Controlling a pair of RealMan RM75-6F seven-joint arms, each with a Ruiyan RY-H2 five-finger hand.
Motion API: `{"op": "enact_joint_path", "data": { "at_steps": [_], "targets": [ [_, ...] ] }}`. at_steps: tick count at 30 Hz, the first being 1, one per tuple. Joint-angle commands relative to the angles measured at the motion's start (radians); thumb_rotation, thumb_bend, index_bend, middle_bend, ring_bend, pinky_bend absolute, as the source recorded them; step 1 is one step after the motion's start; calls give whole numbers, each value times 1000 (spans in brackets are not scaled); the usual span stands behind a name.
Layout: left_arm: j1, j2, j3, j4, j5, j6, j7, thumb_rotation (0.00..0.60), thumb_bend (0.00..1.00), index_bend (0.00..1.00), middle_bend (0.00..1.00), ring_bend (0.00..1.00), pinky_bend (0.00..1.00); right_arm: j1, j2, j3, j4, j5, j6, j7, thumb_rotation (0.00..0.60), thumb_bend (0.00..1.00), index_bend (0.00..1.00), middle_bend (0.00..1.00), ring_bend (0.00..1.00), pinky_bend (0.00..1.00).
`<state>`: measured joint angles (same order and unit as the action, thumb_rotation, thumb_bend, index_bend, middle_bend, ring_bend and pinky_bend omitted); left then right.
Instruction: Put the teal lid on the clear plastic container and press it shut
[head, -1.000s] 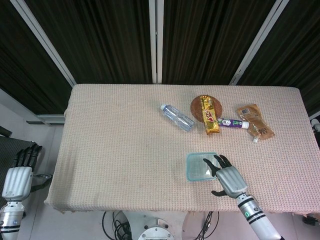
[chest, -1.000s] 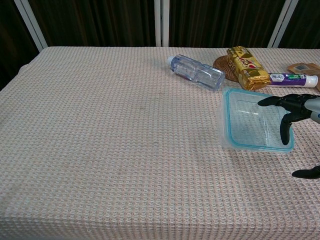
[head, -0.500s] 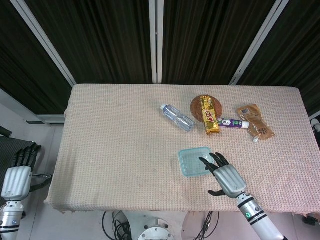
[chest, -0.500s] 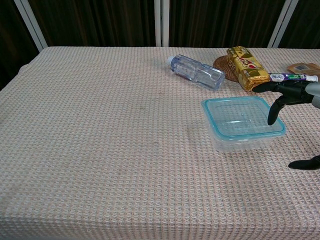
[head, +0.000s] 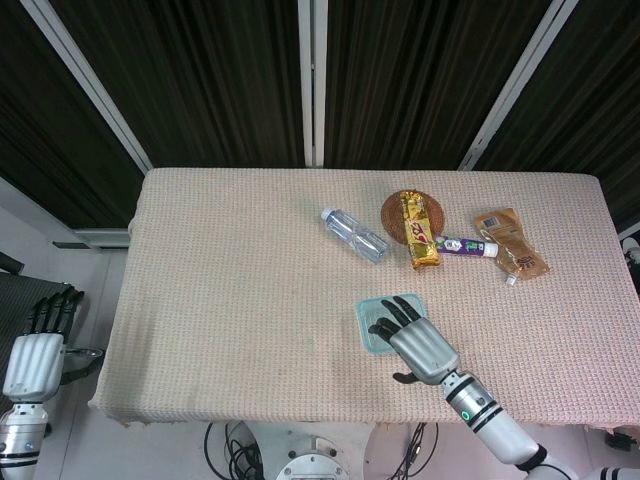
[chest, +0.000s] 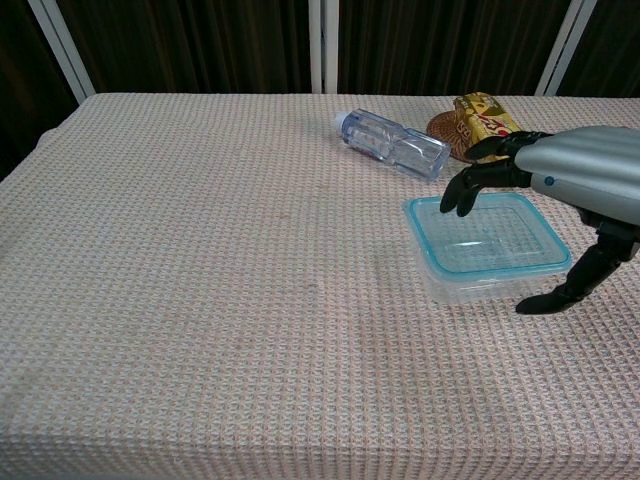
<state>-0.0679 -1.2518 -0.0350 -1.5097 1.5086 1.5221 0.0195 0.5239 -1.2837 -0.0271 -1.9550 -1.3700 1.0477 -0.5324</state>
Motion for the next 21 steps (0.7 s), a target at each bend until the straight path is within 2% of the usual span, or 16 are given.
{"op": "enact_joint_path", "data": {
  "at_steps": [1, 21],
  "targets": [
    [1, 0, 1, 1, -1, 0, -1, 600, 0, 35, 0, 0, 66, -1, -15, -18, 19, -21, -12, 30, 600, 0, 322, 271, 0, 0],
    [1, -10, 2, 15, -2, -6, -9, 600, 0, 35, 0, 0, 66, -13, -77, -29, 107, -24, -34, 74, 600, 0, 322, 300, 0, 0]
  ]
}}
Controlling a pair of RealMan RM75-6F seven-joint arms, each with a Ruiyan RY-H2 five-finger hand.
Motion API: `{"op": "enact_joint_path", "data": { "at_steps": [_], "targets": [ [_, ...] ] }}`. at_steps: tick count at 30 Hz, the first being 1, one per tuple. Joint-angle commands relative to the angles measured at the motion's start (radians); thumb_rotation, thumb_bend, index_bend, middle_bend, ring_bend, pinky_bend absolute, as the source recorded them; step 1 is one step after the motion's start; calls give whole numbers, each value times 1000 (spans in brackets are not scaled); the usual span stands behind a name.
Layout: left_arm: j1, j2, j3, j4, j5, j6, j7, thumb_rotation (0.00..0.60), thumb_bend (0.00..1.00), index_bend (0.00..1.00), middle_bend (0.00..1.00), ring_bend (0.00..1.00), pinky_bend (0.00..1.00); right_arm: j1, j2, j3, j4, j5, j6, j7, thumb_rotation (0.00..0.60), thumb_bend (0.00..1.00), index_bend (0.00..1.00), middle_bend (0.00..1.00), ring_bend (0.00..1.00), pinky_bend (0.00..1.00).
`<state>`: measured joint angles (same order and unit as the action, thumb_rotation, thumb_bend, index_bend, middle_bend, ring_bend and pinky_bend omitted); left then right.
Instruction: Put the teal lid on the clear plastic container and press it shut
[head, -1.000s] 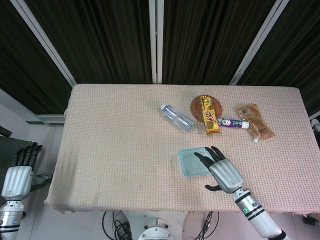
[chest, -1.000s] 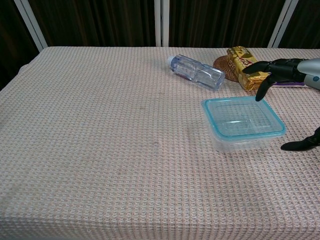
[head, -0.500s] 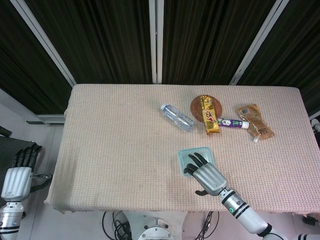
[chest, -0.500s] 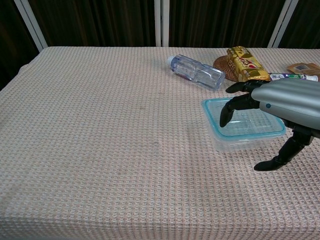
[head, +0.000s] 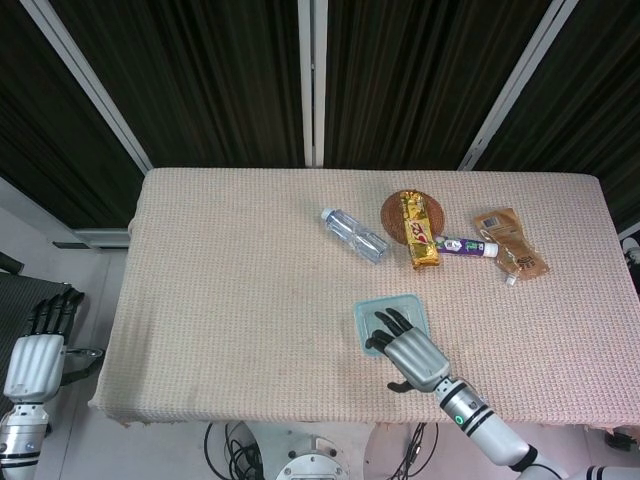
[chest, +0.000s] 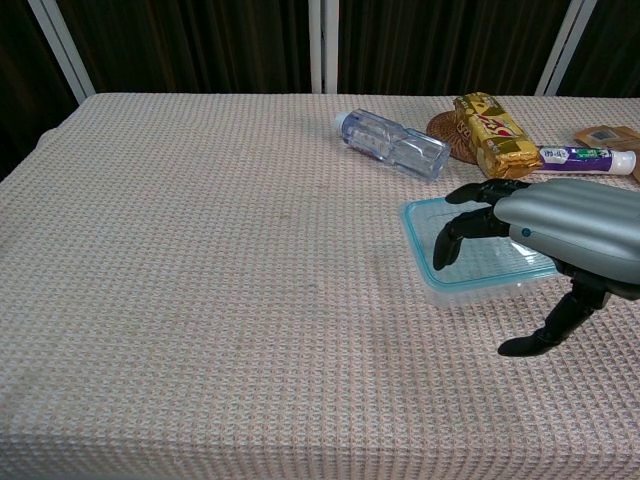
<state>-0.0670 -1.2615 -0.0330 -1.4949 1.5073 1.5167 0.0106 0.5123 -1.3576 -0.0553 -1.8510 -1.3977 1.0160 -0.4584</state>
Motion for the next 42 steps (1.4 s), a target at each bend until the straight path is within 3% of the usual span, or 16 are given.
{"op": "enact_joint_path", "data": {
  "at_steps": [1, 8, 12, 20, 25, 42],
  "targets": [
    [0, -1, 0, 1, -1, -1, -1, 600, 0, 35, 0, 0, 66, -2, -4, -1, 5, 6, -3, 0, 600, 0, 322, 300, 0, 0],
    [-1, -2, -1, 3, -1, -2, -2, 600, 0, 35, 0, 0, 66, -13, 2, 4, 0, -33, 29, 37, 600, 0, 321, 300, 0, 0],
    [-1, 0, -2, 1, 2, 0, 0, 600, 0, 35, 0, 0, 66, -16, 25, 31, -11, -52, 64, 68, 600, 0, 316, 300, 0, 0],
    [1, 3, 0, -7, -2, -2, 8, 600, 0, 35, 0, 0, 66, 40, 25, 119, 6, 46, 9, 69, 600, 0, 308, 298, 0, 0],
    [2, 4, 1, -11, -5, -4, 12, 600, 0, 35, 0, 0, 65, 81, -14, 145, 55, 121, -45, 49, 600, 0, 304, 296, 0, 0],
    [1, -5, 1, 6, -7, -10, -3, 600, 0, 35, 0, 0, 66, 99, -69, 120, 107, 185, -54, 19, 600, 0, 302, 295, 0, 0]
  ]
}}
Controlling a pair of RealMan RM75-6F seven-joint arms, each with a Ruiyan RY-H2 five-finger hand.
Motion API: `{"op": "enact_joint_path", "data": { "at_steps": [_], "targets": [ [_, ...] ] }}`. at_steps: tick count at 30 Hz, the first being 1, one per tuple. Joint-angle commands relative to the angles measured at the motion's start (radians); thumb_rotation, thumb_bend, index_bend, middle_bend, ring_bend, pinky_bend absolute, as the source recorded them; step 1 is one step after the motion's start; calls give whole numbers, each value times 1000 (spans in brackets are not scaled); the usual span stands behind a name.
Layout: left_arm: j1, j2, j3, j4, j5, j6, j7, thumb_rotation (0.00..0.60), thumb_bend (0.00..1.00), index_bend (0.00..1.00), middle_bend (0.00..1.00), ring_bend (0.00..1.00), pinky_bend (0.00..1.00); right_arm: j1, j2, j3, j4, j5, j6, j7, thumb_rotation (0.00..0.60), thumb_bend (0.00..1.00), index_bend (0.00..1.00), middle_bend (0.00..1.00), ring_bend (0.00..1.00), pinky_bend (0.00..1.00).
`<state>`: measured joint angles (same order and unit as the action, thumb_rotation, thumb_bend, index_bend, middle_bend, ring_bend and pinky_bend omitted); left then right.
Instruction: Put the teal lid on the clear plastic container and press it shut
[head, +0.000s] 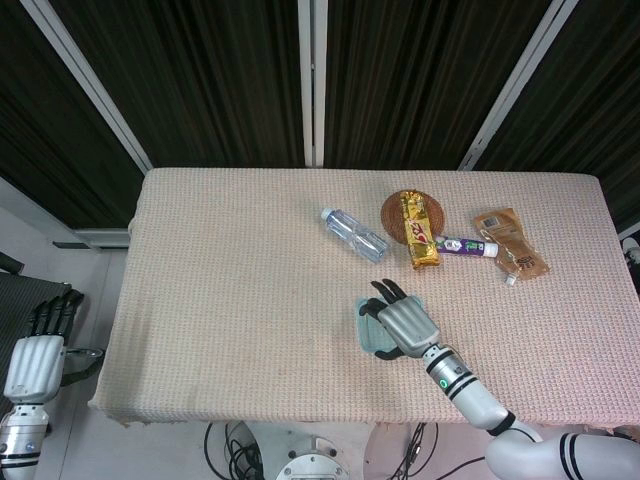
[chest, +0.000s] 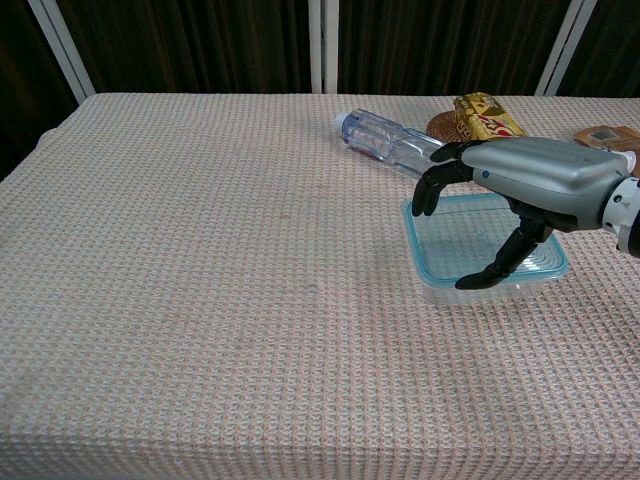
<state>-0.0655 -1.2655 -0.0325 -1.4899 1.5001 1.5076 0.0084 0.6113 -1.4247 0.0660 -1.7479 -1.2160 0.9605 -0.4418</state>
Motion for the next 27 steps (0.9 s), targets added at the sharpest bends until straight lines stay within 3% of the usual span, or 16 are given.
{"op": "enact_joint_path", "data": {
  "at_steps": [1, 13, 27],
  "targets": [
    [0, -1, 0, 3, 0, 0, -2, 600, 0, 35, 0, 0, 66, 0, -4, -2, 7, 6, 1, 6, 600, 0, 302, 295, 0, 0],
    [2, -1, 0, 3, -1, 1, -3, 600, 0, 35, 0, 0, 66, 6, -17, -3, 37, 18, -8, 42, 600, 0, 300, 295, 0, 0],
    [-3, 2, -1, -3, 4, -1, 1, 600, 0, 35, 0, 0, 66, -76, 80, -19, -40, -107, 141, 138, 600, 0, 289, 295, 0, 0]
  ]
}}
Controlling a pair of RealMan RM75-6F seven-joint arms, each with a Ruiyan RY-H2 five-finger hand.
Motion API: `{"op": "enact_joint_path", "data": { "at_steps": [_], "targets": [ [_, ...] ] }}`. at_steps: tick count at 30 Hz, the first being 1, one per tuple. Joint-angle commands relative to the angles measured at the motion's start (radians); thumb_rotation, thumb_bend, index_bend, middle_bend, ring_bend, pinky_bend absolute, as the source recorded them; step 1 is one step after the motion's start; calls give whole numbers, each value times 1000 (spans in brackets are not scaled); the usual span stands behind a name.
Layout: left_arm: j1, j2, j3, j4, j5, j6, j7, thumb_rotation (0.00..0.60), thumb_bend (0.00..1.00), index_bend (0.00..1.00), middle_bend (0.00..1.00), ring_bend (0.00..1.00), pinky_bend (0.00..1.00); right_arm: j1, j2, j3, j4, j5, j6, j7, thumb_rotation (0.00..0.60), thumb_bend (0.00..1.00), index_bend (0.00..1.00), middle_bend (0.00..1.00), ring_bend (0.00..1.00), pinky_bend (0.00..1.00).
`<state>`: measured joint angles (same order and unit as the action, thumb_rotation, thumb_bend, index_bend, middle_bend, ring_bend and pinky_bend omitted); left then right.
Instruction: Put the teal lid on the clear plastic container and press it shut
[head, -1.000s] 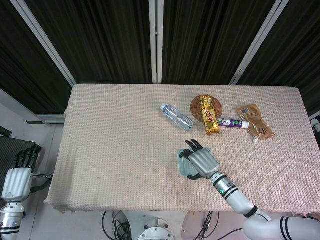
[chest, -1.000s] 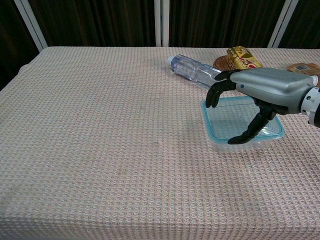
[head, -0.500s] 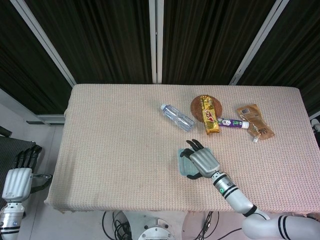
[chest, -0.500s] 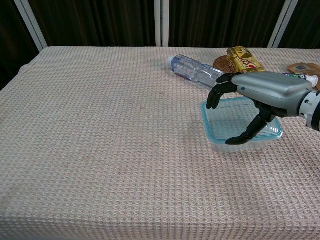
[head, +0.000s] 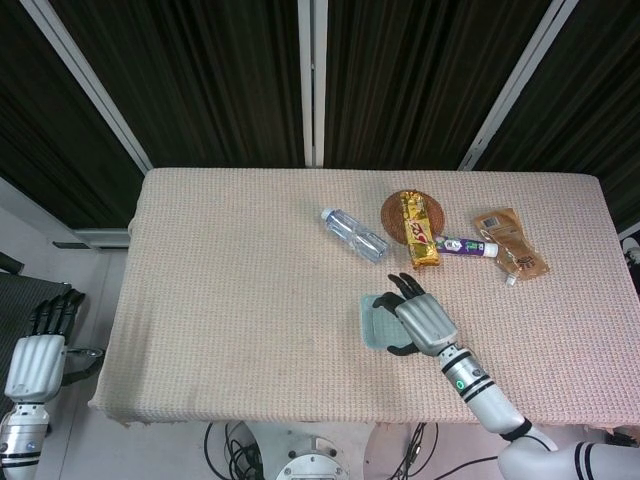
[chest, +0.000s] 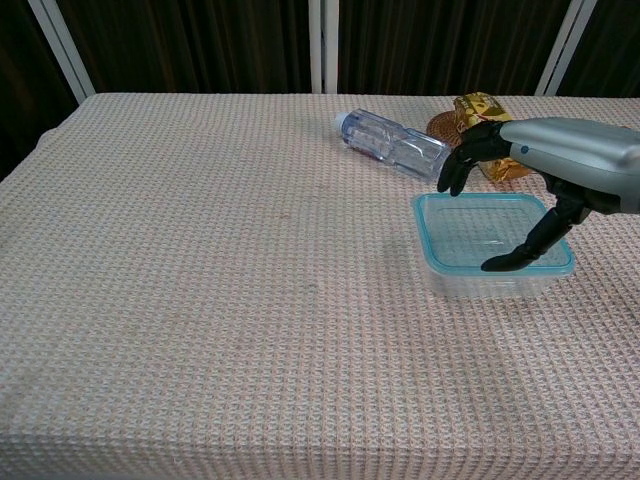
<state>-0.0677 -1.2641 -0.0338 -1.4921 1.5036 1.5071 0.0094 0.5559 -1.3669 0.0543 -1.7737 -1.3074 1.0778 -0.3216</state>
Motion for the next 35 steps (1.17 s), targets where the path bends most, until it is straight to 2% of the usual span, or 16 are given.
{"op": "enact_joint_path", "data": {
  "at_steps": [1, 15, 17, 22, 24, 30, 35],
  "targets": [
    [-1, 0, 0, -1, 1, 0, 1, 600, 0, 35, 0, 0, 66, -28, 30, -10, -16, -21, 33, 25, 600, 0, 287, 295, 0, 0],
    [1, 4, 1, -16, 5, 6, 12, 600, 0, 35, 0, 0, 66, -139, 112, -45, 35, -17, 105, 162, 600, 0, 283, 295, 0, 0],
    [0, 6, 0, -19, 5, 7, 15, 600, 0, 35, 0, 0, 66, -172, 127, -50, 44, -27, 150, 176, 600, 0, 270, 288, 0, 0],
    [-6, 4, -7, -23, 15, 16, 28, 600, 0, 35, 0, 0, 66, -273, 163, -70, 54, -93, 312, 213, 600, 0, 56, 177, 0, 0],
    [-9, 3, -10, -26, 16, 16, 34, 600, 0, 35, 0, 0, 66, -321, 175, -78, 65, -125, 390, 240, 600, 2, 12, 137, 0, 0],
    [-14, 10, -14, -44, 17, 16, 55, 600, 0, 35, 0, 0, 66, -454, 185, -97, 126, -196, 581, 334, 600, 6, 0, 66, 0, 0],
    [-16, 17, -14, -60, 12, 10, 68, 600, 0, 35, 0, 0, 65, -502, 186, -109, 170, -213, 611, 393, 600, 6, 0, 63, 0, 0]
  ]
}}
